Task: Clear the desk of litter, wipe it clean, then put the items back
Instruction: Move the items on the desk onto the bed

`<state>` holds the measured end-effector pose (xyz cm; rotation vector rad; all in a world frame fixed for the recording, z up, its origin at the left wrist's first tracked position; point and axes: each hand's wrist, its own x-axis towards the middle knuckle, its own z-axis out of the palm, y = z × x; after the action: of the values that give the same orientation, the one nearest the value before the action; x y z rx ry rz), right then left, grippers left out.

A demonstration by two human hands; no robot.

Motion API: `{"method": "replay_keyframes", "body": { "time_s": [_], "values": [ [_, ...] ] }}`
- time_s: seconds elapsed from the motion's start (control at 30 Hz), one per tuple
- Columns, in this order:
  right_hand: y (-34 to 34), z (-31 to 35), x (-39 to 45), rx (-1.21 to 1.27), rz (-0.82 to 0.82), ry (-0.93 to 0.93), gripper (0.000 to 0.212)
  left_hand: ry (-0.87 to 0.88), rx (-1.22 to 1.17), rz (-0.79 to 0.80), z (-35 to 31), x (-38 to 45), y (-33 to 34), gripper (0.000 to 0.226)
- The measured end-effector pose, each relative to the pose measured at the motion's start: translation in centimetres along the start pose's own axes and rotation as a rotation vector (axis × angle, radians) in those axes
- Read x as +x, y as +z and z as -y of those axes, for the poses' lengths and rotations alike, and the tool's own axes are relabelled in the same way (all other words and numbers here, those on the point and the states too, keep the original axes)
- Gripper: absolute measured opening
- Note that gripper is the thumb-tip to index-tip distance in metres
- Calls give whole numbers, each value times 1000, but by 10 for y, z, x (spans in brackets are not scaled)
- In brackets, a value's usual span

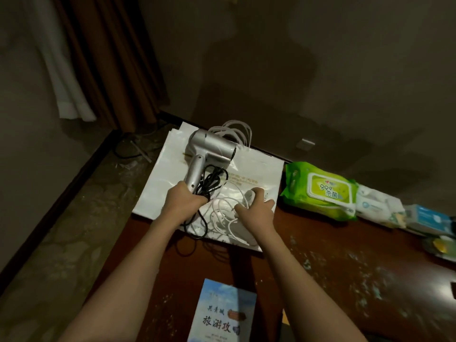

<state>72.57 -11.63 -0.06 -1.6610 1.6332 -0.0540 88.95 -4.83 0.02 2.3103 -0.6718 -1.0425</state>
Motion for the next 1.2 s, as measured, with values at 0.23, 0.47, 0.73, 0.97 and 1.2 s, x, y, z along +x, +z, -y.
{"method": "replay_keyframes", "body": {
  "time_s": [0.23,0.47,0.73,0.97,1.2],
  "values": [
    [-51,-31,-47,232,-94,34,52,138,-16,-23,-36,-56,11,37],
    [-127,-84,-107,409,-305,67,52,358,17,28,-97,-135,53,40],
    [-217,-237,-243,524,-609,161,52,635,143,200,-140,-296,167,37],
    [-259,-401,-413,602,-904,364,50,861,206,572,-131,-486,288,35],
    [-275,-523,-568,710,-1244,602,56,1040,301,864,-108,-665,394,36]
  ]
}}
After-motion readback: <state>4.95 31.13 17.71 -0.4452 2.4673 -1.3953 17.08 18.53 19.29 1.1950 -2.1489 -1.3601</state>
